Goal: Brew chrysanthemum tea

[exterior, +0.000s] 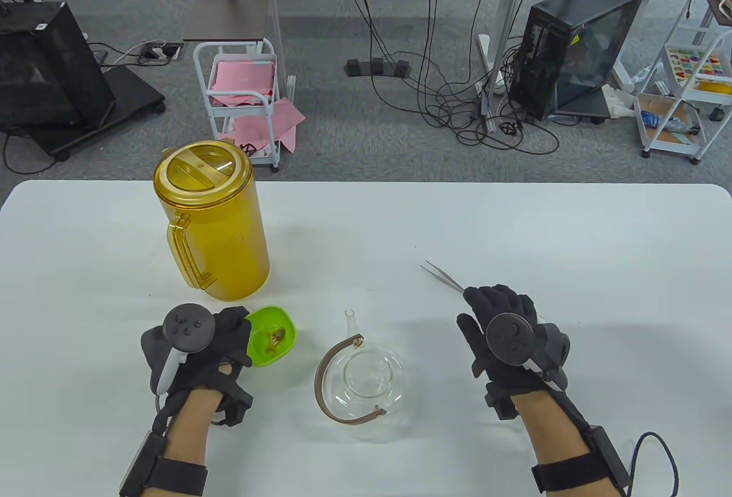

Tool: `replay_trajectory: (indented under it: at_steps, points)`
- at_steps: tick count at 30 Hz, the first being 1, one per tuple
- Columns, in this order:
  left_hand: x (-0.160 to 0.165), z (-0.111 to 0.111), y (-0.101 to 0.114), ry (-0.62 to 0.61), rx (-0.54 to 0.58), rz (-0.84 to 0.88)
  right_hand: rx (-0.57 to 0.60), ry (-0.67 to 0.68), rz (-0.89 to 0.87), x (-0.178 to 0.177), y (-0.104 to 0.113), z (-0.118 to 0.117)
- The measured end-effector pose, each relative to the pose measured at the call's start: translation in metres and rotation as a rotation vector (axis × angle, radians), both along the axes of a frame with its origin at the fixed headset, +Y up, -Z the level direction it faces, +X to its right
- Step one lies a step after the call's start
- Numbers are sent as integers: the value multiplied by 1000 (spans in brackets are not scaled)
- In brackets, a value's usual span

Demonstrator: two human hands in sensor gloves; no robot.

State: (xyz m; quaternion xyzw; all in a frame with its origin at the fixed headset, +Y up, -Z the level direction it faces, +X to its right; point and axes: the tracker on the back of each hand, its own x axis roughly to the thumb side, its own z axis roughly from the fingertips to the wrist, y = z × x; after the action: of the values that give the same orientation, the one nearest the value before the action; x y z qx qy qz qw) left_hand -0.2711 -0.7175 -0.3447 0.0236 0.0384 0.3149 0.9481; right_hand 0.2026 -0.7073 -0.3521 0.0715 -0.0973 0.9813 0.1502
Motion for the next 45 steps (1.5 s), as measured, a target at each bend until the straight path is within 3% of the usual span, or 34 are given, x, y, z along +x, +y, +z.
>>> replay_trajectory:
  at_steps: [12,18,25,27,33,39,45]
  points:
    - [35,27,39,-84,294,-4,-9,16,24,-8,-5,-1]
    - [41,33,46,-101,353,18,-68,-76,70,-12,-1,-11]
    - [38,31,44,-97,348,21,-297,-213,227,-29,7,-60]
    - [36,30,43,-92,341,25,-310,-230,254,-36,7,-78]
    - [31,30,42,-76,339,37,-485,-329,416,-54,-14,-133]
    - [23,27,40,-63,321,52,-624,-384,512,-65,-43,-154]
    - [23,26,41,-69,329,64,-549,-361,542,-75,-50,-158]
